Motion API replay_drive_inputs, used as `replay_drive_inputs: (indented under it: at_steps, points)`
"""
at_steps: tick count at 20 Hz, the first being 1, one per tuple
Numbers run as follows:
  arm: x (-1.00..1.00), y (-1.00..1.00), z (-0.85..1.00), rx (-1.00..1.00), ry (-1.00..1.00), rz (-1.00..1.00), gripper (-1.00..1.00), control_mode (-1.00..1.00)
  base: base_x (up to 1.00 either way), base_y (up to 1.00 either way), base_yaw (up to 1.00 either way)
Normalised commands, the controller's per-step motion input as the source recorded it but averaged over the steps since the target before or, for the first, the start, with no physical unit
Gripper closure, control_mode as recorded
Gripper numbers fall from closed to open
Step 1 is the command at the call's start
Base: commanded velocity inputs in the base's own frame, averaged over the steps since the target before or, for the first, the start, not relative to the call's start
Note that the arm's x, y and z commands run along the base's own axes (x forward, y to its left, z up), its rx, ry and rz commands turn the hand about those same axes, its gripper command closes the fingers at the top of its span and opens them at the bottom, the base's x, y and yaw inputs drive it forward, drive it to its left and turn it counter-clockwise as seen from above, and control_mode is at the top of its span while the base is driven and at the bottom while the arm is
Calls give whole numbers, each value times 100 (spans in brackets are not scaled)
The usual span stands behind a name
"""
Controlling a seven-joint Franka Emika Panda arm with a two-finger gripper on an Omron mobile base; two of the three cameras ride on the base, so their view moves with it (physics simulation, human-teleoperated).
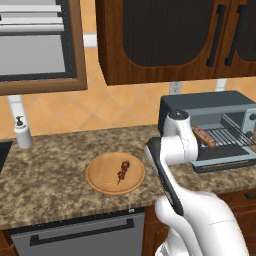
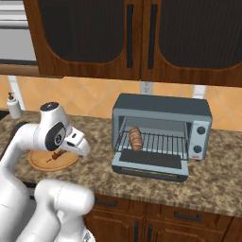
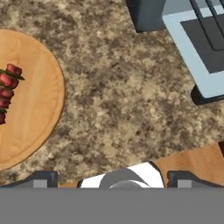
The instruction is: Pick up the kebab skewer and baguette bread, and place them inside the toaster oven. Close the toaster oven door and start by setting the timer.
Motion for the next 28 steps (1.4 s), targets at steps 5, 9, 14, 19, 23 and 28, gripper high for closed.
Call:
replay_drive_inputs:
  at_steps: [5, 9, 14, 19, 23, 28]
  points:
    - [59, 97, -20, 10, 17, -18, -100, -100, 0, 0, 0]
    - [74, 78, -27, 13, 5, -4, -100, -100, 0, 0, 0]
    - [34, 24, -41, 10, 1, 0, -100, -100, 0, 0, 0]
    - [4, 13, -43, 2, 2, 0, -100, -100, 0, 0, 0]
    - [9, 20, -20, 0, 0, 0, -100, -100, 0, 0, 0]
    - [13, 26, -6, 0, 1, 0, -100, -100, 0, 0, 0]
